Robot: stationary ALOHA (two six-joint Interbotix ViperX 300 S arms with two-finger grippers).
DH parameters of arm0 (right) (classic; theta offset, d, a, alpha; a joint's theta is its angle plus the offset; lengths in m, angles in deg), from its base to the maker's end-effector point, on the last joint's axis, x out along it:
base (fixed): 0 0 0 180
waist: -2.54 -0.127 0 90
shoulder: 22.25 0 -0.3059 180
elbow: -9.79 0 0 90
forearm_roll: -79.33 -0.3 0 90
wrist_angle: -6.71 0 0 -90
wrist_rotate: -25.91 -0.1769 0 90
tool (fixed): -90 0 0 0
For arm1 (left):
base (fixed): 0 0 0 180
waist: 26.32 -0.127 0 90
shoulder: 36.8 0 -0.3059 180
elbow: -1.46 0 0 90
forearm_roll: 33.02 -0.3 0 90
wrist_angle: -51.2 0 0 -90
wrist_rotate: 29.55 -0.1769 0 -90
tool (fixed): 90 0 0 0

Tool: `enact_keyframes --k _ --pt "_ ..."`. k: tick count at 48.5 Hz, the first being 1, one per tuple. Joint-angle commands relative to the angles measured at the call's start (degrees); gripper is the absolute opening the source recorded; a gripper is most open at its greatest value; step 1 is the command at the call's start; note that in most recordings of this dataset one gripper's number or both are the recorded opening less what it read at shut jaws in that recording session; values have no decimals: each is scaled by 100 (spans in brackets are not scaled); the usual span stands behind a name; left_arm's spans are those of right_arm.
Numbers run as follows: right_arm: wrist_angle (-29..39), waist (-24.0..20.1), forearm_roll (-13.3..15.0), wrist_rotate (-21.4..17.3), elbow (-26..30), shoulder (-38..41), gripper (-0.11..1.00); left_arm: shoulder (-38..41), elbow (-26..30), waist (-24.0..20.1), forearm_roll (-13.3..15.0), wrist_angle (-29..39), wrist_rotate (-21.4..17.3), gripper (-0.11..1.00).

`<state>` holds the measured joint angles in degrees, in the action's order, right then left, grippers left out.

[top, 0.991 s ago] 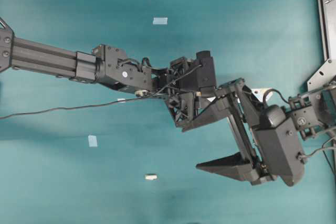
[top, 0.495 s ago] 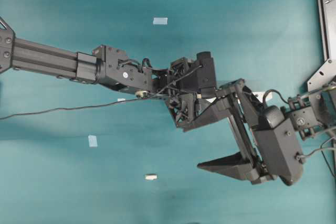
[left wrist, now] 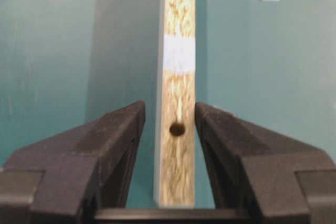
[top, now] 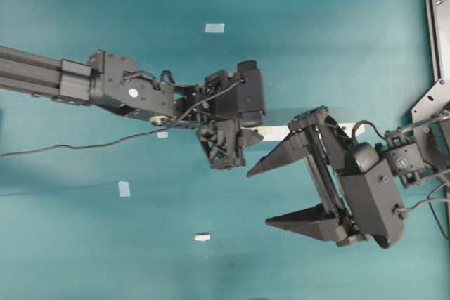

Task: Move the wooden board into place and insert the rod into its hole.
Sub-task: 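Extend the left arm to lay the board horizontally across the table center, then move the right gripper down over the wooden dowel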

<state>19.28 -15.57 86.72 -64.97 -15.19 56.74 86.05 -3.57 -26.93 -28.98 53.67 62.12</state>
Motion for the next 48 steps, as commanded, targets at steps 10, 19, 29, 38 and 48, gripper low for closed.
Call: enact_keyframes --k 10,19,29,38,48 --pt "-9 -18 -105 -598 167 281 96 -237 -422 105 -9 -615 18 48" --pt "211 -18 -105 -1187 396 571 96 -211 -861 202 -9 -1485 -9 48" --pt "1389 -18 -105 -1661 1046 1081 95 26 -1274 229 -9 -2303 -26 48" --pt "2408 -105 -123 -1890 1881 1907 95 299 -1354 229 -9 -2707 -79 48" --pt "3041 -220 -193 -2021 2813 2953 95 404 -1310 229 -9 -2900 -334 48"
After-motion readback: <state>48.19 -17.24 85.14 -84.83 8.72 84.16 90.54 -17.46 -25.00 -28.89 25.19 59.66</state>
